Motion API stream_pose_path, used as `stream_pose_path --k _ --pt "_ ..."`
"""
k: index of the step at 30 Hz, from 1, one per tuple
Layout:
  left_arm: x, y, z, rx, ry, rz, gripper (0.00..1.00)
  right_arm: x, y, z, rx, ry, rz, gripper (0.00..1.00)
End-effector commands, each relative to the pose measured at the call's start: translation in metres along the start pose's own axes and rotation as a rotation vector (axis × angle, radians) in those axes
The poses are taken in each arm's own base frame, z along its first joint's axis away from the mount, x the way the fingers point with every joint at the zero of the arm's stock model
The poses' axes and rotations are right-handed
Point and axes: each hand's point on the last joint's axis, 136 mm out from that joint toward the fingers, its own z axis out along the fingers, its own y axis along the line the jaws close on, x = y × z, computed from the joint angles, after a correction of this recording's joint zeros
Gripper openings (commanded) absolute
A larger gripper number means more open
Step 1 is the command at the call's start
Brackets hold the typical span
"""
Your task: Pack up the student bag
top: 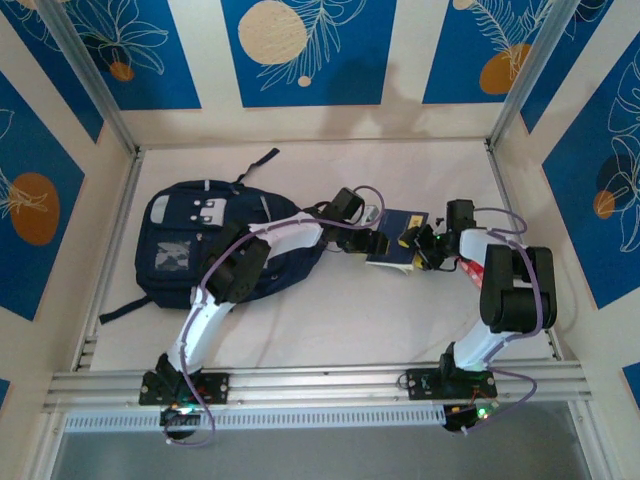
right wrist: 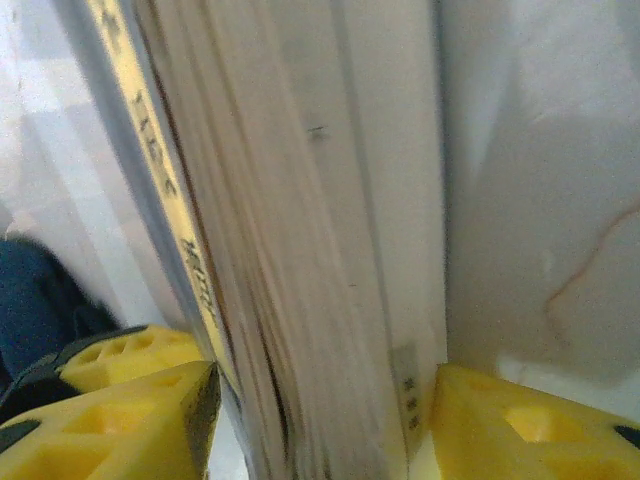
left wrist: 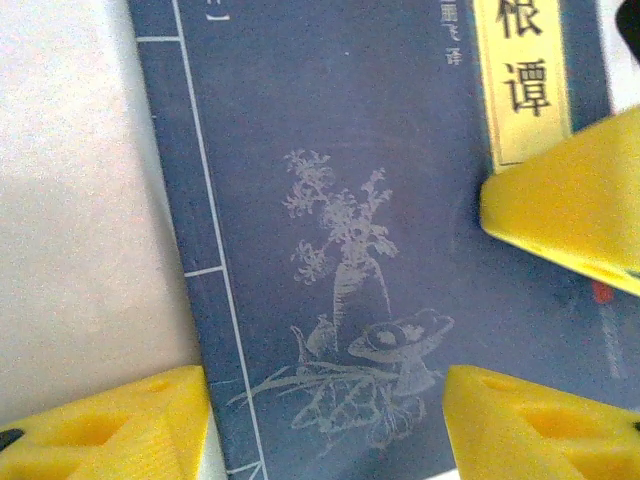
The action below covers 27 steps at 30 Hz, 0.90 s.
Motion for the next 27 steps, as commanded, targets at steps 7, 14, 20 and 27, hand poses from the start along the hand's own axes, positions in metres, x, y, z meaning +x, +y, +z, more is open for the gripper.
stream_pose_path --k 7,14,20,27 --pt "0.043 -0.014 -0.026 0.066 0.025 -0.058 0.62 0.055 0.024 -0.015 -0.186 0.090 -0.031 0.53" --pt "0.074 -0.010 -0.023 0.094 0.055 -0.097 0.61 0.074 0.033 -0.012 -0.291 0.156 -0.046 0.50" --pt "0.092 0.002 -0.028 0.068 0.059 -0.104 0.61 0.085 0.039 -0.016 -0.274 0.166 -0.096 0.45" --pt "0.100 0.006 -0.032 0.053 0.064 -0.099 0.61 0.090 0.058 -0.034 -0.370 0.130 -0.139 0.54"
